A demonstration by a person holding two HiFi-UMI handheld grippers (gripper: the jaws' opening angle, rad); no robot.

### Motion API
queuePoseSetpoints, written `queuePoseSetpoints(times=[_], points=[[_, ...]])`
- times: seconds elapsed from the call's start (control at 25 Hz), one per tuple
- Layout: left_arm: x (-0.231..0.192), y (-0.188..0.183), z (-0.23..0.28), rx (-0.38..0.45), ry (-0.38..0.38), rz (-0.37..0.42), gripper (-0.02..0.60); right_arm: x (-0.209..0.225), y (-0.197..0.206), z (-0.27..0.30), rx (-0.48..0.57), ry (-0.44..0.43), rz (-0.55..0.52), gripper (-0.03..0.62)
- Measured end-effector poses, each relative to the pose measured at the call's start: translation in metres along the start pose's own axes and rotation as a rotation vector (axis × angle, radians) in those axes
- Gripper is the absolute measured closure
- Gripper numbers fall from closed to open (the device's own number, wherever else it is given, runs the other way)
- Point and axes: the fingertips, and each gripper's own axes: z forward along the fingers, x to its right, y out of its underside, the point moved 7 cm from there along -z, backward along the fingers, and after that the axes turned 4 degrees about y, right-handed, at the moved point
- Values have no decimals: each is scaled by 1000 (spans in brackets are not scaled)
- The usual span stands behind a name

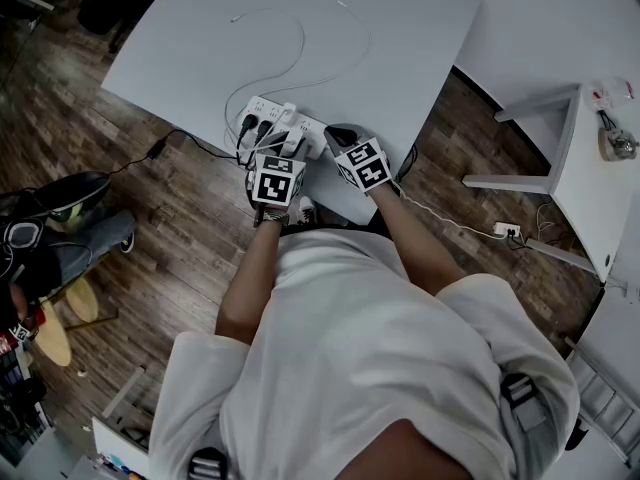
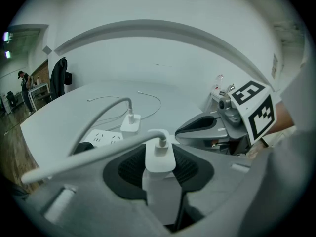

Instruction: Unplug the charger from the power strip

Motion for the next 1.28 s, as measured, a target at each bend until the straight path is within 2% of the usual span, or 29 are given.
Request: queuePoseSetpoints(times=[0.2, 0.52, 0.68, 0.96, 1.08, 1.2, 1.28], points=[[3, -2, 3, -20, -10, 96, 439, -1, 0, 0, -3, 0, -3, 591], [0, 0, 1, -20, 0, 38, 439, -1, 1, 0, -3, 4, -7, 591], [3, -1, 1, -38, 7, 92, 439, -3, 1, -1, 2, 7, -10, 591], [-2, -3, 1, -36, 18, 98, 439, -4, -1, 1, 7, 3, -10, 591], [0, -1, 1, -47, 25, 75, 439, -4, 3, -2, 12, 5, -1, 591], [-3, 0, -3, -34, 39, -6, 439, -5, 3, -3, 12, 6, 3, 591], [-5, 0, -4, -24, 41, -32, 439, -5, 3, -3, 12, 5, 4, 591]])
